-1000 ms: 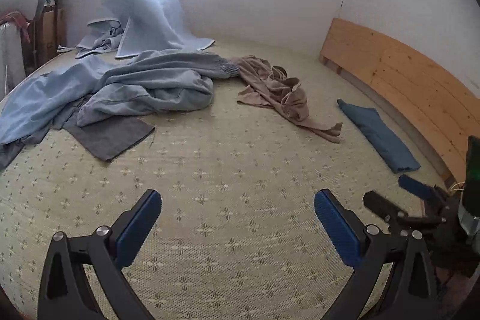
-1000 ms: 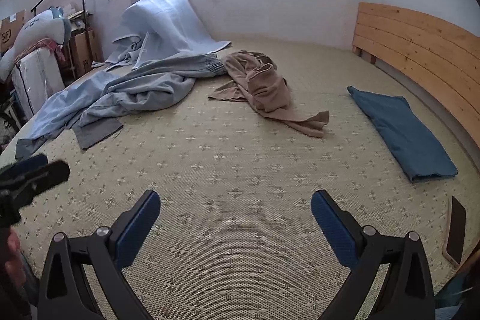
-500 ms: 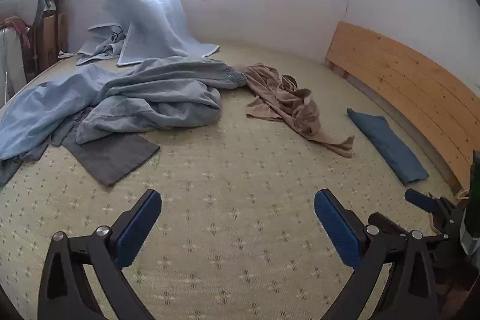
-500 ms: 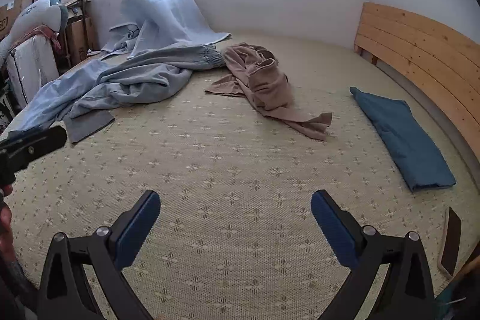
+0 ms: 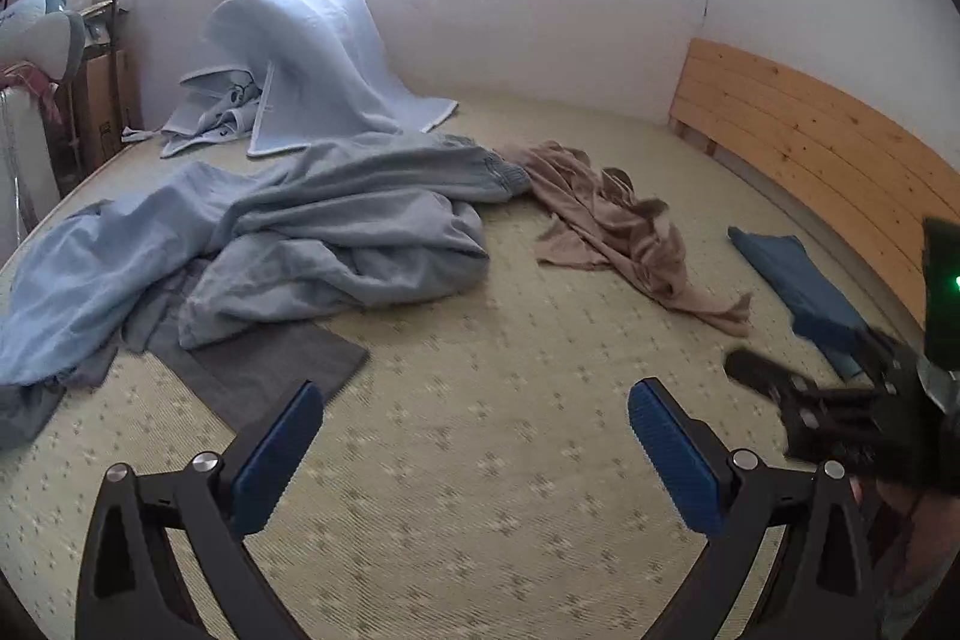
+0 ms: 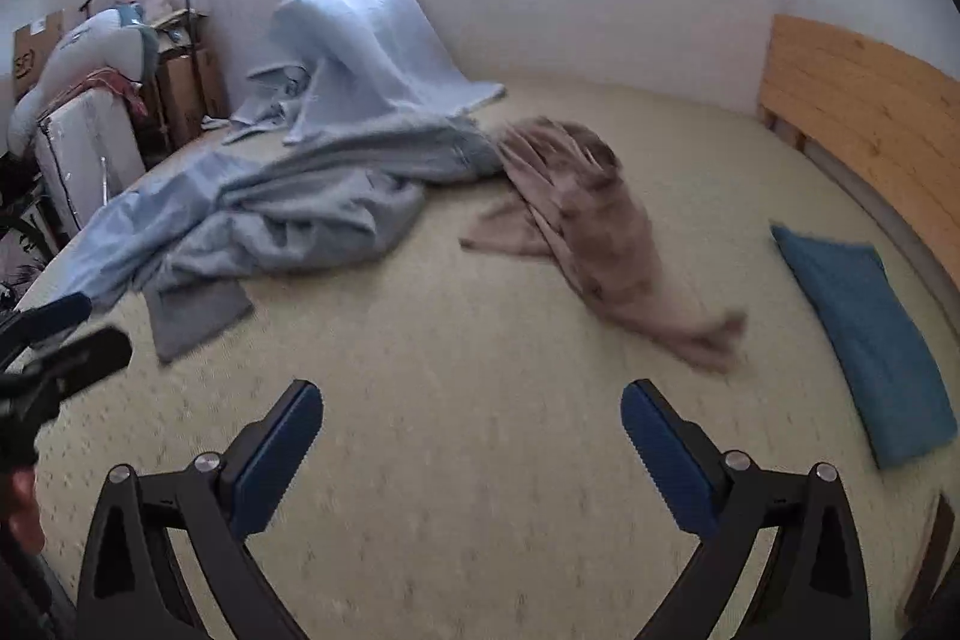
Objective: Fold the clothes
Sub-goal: 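Grasp the light blue sweatpants fabric with the right gripper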
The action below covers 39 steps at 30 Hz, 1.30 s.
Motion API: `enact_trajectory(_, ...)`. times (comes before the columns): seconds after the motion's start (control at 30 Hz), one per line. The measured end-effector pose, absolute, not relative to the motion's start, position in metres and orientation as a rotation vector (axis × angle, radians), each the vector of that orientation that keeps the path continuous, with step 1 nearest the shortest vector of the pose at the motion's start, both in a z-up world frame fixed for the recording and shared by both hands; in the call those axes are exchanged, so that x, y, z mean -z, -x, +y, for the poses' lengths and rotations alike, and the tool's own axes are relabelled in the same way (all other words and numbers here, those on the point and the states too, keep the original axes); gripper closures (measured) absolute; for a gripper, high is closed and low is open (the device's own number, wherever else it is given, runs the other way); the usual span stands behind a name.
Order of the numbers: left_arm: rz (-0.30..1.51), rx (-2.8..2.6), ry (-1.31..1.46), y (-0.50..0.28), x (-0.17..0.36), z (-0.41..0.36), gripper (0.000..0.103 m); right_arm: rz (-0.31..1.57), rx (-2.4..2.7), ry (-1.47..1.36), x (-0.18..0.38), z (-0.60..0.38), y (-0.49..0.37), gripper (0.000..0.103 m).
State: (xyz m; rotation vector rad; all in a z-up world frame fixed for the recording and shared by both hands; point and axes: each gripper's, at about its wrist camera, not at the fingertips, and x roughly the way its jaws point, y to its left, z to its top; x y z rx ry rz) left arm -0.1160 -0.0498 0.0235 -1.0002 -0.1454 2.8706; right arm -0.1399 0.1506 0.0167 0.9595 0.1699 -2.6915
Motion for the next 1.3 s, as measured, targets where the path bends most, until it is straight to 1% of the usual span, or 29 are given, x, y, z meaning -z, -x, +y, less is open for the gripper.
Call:
enact_trajectory(0.03, -0.116, -2.883, 0.984, 0.118, -0.026, -0.052, 0.000, 0.184, 2.695, -0.942, -0.020, 0.144, 0.148, 0.013)
enact_trajectory(0.13, -0.048, -2.909, 0.963, 0.126, -0.029, -0.059, 0.000, 0.208, 2.656, -0.918, -0.026, 0.124, 0.174, 0.014)
enact_trajectory(0.23, -0.047, -2.925, 0.994, 0.138, -0.025, -0.074, 0.000, 0.262, 2.607, -0.890, -0.025, 0.100, 0.196, 0.015)
enact_trajectory(0.3, -0.120, -2.944, 1.030, 0.145, -0.022, -0.091, 0.000, 0.298, 2.573, -0.889, -0.021, 0.084, 0.213, 0.017)
enact_trajectory(0.37, -0.279, -2.954, 1.056, 0.149, -0.021, -0.113, 0.000, 0.320, 2.555, -0.903, -0.015, 0.072, 0.228, 0.027)
enact_trajectory(0.43, -0.396, -2.952, 1.056, 0.149, -0.020, -0.128, 0.000, 0.336, 2.541, -0.926, -0.007, 0.060, 0.246, 0.030)
enact_trajectory(0.6, -0.504, -2.974, 1.067, 0.150, -0.017, -0.149, 0.000, 0.378, 2.483, -0.975, 0.016, 0.031, 0.282, 0.032)
enact_trajectory(0.8, -0.552, -2.965, 1.062, 0.151, -0.019, -0.155, 0.000, 0.449, 2.429, -1.030, 0.042, -0.004, 0.316, 0.038)
enact_trajectory(0.9, -0.592, -2.957, 1.064, 0.151, -0.018, -0.160, 0.000, 0.476, 2.427, -1.067, 0.054, -0.014, 0.330, 0.048)
enact_trajectory(0.97, -0.616, -2.957, 1.070, 0.150, -0.017, -0.164, 0.000, 0.493, 2.439, -1.105, 0.063, -0.019, 0.339, 0.064)
enact_trajectory(1.0, -0.628, -2.959, 1.076, 0.150, -0.016, -0.167, 0.000, 0.497, 2.437, -1.128, 0.068, -0.021, 0.344, 0.066)
enact_trajectory(1.03, -0.640, -2.959, 1.080, 0.150, -0.015, -0.168, 0.000, 0.497, 2.430, -1.155, 0.073, -0.023, 0.348, 0.071)
enact_trajectory(1.07, -0.658, -2.953, 1.082, 0.150, -0.015, -0.170, 0.000, 0.497, 2.423, -1.182, 0.078, -0.025, 0.352, 0.078)
enact_trajectory(1.1, -0.676, -2.946, 1.084, 0.150, -0.014, -0.172, 0.000, 0.501, 2.416, -1.200, 0.082, -0.026, 0.354, 0.083)
enact_trajectory(1.13, -0.695, -2.940, 1.084, 0.150, -0.013, -0.174, 0.000, 0.508, 2.408, -1.213, 0.086, -0.029, 0.356, 0.092)
enact_trajectory(1.17, -0.702, -2.940, 1.084, 0.150, -0.013, -0.175, 0.000, 0.510, 2.408, -1.208, 0.087, -0.030, 0.355, 0.096)
enact_trajectory(1.23, -0.709, -2.942, 1.085, 0.149, -0.013, -0.176, 0.000, 0.507, 2.417, -1.180, 0.085, -0.030, 0.351, 0.100)
enact_trajectory(1.3, -0.720, -2.942, 1.084, 0.148, -0.013, -0.177, 0.000, 0.470, 2.434, -1.133, 0.076, -0.027, 0.345, 0.100)
